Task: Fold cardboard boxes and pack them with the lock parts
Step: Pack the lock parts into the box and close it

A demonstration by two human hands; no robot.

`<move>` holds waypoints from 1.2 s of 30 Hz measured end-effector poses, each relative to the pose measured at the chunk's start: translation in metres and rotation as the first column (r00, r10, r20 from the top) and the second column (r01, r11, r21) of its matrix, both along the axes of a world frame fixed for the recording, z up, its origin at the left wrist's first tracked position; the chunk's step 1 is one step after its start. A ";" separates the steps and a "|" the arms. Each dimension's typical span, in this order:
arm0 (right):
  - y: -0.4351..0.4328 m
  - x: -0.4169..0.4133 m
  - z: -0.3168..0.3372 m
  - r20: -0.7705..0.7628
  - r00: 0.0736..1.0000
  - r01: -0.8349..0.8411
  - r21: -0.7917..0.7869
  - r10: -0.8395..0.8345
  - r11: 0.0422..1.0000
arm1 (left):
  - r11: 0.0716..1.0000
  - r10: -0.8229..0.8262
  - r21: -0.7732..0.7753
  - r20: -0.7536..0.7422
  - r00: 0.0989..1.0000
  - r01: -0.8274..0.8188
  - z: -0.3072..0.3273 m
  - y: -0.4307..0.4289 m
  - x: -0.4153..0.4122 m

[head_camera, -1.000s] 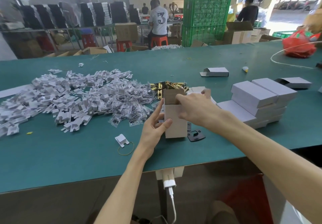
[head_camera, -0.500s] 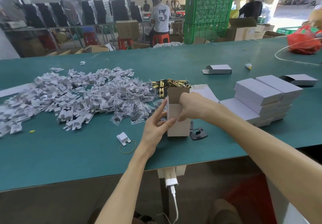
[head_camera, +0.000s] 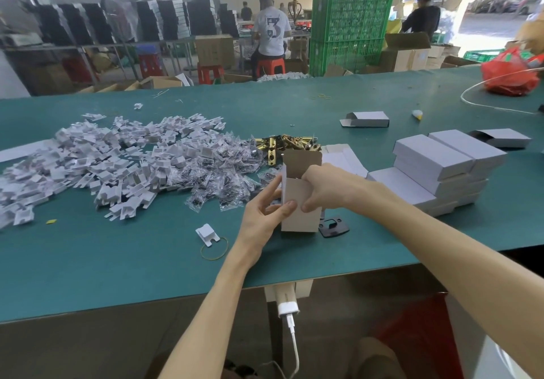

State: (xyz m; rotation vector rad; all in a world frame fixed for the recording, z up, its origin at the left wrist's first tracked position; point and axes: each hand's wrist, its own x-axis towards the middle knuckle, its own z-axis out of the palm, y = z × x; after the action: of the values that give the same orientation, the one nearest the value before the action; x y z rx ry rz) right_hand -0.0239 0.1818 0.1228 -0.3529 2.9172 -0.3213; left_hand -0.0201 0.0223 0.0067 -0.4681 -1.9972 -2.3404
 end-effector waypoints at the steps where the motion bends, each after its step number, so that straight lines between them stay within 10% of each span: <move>1: -0.001 0.000 0.000 -0.006 1.000 0.003 -0.005 -0.003 1.000 | 1.000 0.000 0.000 -0.004 1.000 0.000 0.000 0.000 0.000; 27: 0.021 0.048 -0.032 -0.465 0.884 -0.128 -0.137 0.051 0.982 | 1.000 -0.018 0.018 0.002 1.000 0.018 -0.005 -0.003 -0.003; 36: 0.006 0.052 -0.023 -0.234 0.972 0.008 0.011 -0.006 1.000 | 0.993 -0.101 -0.060 0.059 0.993 0.105 -0.002 -0.005 0.001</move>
State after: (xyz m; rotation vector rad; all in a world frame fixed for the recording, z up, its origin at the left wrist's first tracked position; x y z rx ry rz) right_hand 0.0285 0.1876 0.1003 -0.4045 3.1500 -0.2812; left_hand -0.0190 0.0174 0.0048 -0.5270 -2.1267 -2.3805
